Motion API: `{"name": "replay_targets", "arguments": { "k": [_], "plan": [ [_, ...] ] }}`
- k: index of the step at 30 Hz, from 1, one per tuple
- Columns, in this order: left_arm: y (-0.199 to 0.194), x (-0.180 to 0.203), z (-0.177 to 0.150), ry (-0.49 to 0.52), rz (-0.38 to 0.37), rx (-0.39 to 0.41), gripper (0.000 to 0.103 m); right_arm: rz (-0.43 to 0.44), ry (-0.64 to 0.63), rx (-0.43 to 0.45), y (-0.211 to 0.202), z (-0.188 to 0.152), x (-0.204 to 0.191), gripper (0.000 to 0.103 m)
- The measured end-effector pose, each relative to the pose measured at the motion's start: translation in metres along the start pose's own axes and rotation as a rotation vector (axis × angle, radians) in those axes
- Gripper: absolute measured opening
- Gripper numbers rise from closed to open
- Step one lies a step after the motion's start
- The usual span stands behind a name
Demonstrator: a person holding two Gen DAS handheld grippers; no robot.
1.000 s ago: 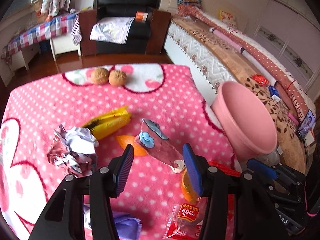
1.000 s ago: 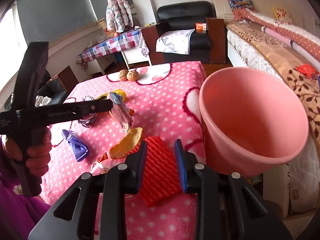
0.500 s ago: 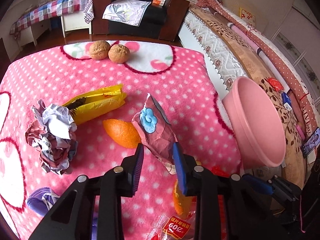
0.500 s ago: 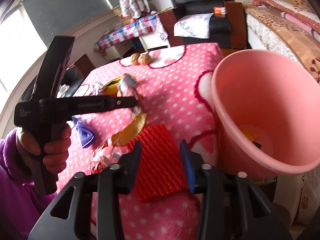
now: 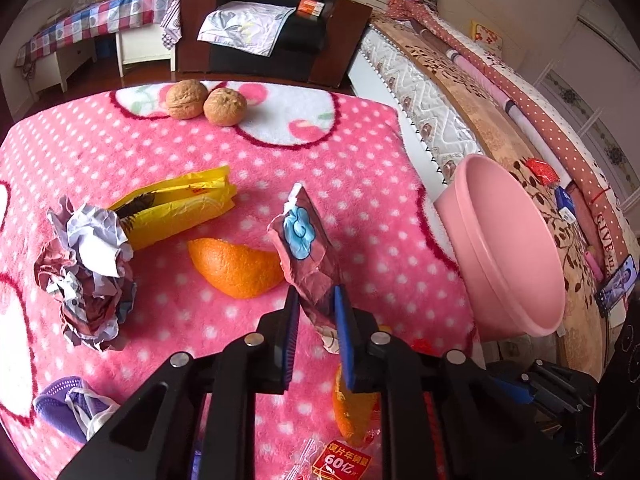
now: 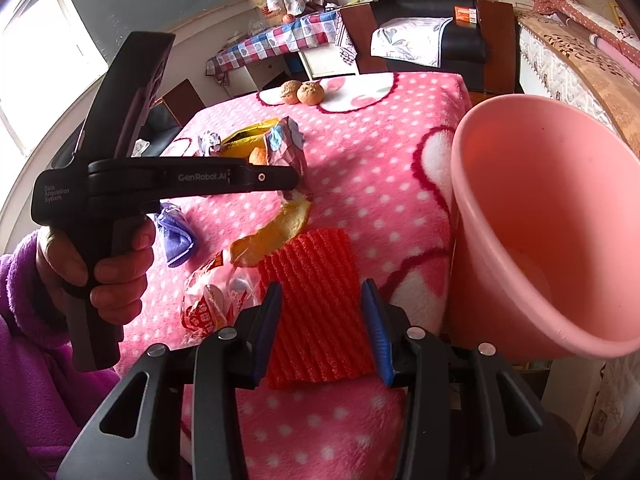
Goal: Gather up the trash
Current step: 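Carry the pink wrapper and red net toward the pink basin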
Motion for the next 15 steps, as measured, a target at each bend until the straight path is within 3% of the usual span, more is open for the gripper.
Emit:
{"name": "replay_targets", "arguments": {
  "k": [9,12,15],
  "plan": [
    [-0.04,-0.006,-0.005,0.03,-0.012,0.073,0.014,0.011,0.027,-0.002,-0.003,-0.004,-0.005,0.04],
    [-0.055,-0.008,-0.006,0.035,-0.013,0.104,0.014,-0.002,0.032,-0.007,-0.001,-0.005,-0.007,0.025],
    [-0.066,-0.01,-0.005,0.039,-0.018,0.127,0.014,-0.008,0.039,0.008,-0.005,-0.006,-0.01,0.019]
  ]
}}
Point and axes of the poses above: each gripper's, at about its wrist camera, not at the fingertips, and y roughly the way its jaws point, x to its right, z to its top, the point moved 9 cm from there along y, roughly the way its jaws point, and after that the axes turned 15 degrees about -x, right-handed, at the moved point
